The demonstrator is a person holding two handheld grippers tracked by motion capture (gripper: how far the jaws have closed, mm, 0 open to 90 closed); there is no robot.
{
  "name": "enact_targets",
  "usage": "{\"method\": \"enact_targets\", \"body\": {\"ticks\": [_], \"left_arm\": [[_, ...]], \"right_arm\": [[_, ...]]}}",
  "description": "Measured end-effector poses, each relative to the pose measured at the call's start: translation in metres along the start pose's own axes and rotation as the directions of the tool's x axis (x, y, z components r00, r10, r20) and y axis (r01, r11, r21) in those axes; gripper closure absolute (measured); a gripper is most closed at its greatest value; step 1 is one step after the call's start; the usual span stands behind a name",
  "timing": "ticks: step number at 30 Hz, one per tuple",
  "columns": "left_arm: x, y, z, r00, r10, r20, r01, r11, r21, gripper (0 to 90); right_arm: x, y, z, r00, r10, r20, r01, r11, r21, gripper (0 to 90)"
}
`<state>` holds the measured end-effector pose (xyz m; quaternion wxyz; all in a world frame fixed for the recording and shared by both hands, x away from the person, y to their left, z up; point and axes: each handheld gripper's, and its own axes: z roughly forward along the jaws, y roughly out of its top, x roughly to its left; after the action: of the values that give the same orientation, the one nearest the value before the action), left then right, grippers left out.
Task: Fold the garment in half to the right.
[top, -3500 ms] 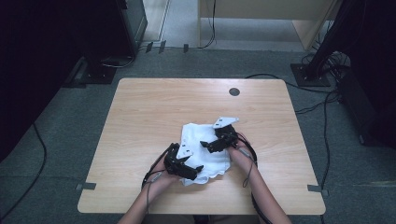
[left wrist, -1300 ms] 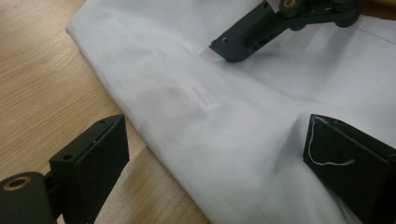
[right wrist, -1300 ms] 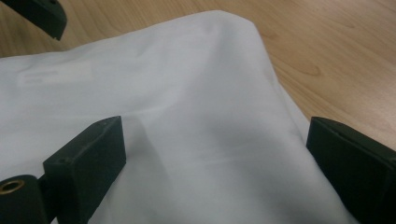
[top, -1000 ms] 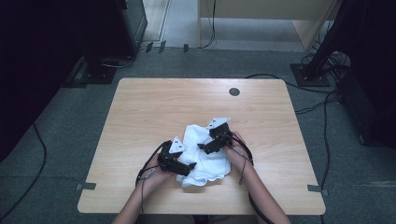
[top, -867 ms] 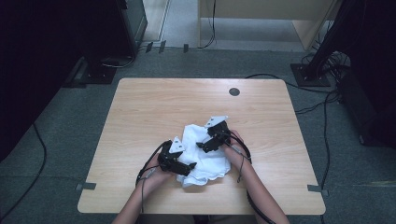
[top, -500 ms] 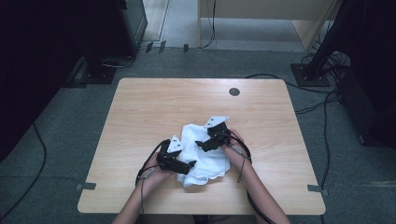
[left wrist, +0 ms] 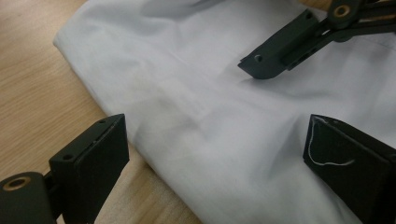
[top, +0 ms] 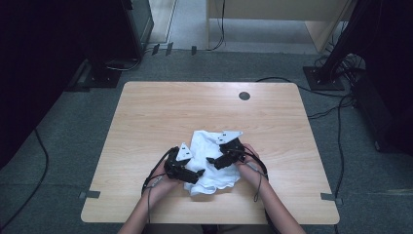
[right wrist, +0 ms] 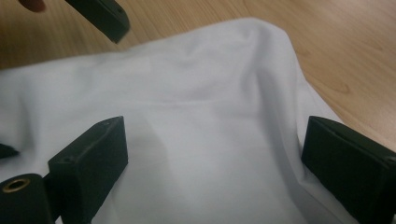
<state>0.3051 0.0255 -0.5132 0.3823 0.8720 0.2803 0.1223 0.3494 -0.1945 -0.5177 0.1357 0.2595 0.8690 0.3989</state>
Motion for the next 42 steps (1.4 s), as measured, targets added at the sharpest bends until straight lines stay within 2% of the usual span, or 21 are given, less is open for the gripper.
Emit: {"method": "enact_targets", "body": {"ticks": [4,7,11,17,22,25,31,33,36,38,39,42], "left_arm": [[0.001,0.000,0.000,0.9997,0.018,-0.014,-0.018,0.9998,0.003,6.7],[0.003,0.000,0.002,0.9995,0.021,-0.024,-0.020,0.9998,0.003,6.7],[0.007,-0.001,0.003,0.9989,0.003,-0.047,-0.003,1.0000,-0.008,6.7],[0.013,-0.002,0.003,0.9980,-0.063,-0.002,0.062,0.9976,-0.028,6.7],[0.014,0.000,-0.001,0.9988,-0.049,0.005,0.049,0.9980,-0.039,6.7],[0.015,0.001,-0.003,0.9994,-0.036,0.004,0.036,0.9988,-0.035,6.7],[0.019,0.004,-0.007,0.9997,-0.021,0.009,0.021,0.9991,-0.035,6.7],[0.020,0.006,-0.010,0.9999,-0.012,0.006,0.012,0.9993,-0.035,6.7],[0.021,0.007,-0.012,0.9995,-0.026,0.018,0.027,0.9989,-0.039,6.7],[0.018,0.006,-0.010,0.9995,-0.010,0.031,0.011,0.9997,-0.024,6.7],[0.017,0.005,-0.008,0.9995,0.010,0.031,-0.009,0.9999,-0.013,6.7],[0.015,0.003,-0.006,0.9989,0.020,0.041,-0.020,0.9997,-0.014,6.7]], "right_arm": [[-0.004,-0.002,0.008,0.9997,-0.012,0.022,0.012,1.000,0.017,7.1],[-0.009,-0.002,0.013,0.9998,-0.014,0.014,0.013,1.000,0.012,5.0],[-0.017,0.000,0.019,1.0000,-0.002,0.002,0.002,1.000,-0.001,4.3],[-0.018,0.005,0.021,0.9999,0.008,0.008,-0.008,1.000,-0.001,5.7],[-0.017,0.011,0.005,0.9990,0.046,-0.001,-0.046,0.998,-0.042,6.2],[-0.015,0.013,-0.001,0.9990,0.045,-0.004,-0.045,0.998,-0.042,6.2],[-0.010,0.011,-0.009,0.9972,0.073,-0.011,-0.074,0.997,-0.032,6.0],[-0.007,0.010,-0.014,0.9975,0.070,0.008,-0.069,0.997,-0.040,5.8],[-0.005,0.008,-0.021,0.9967,0.081,-0.003,-0.081,0.995,-0.056,5.8],[-0.003,0.004,-0.023,0.9964,0.082,-0.024,-0.083,0.995,-0.048,5.7],[-0.001,0.001,-0.023,0.9968,0.078,-0.020,-0.078,0.996,-0.034,5.8],[0.002,-0.007,-0.021,0.9982,0.060,-0.001,-0.060,0.998,-0.006,5.8]]}}
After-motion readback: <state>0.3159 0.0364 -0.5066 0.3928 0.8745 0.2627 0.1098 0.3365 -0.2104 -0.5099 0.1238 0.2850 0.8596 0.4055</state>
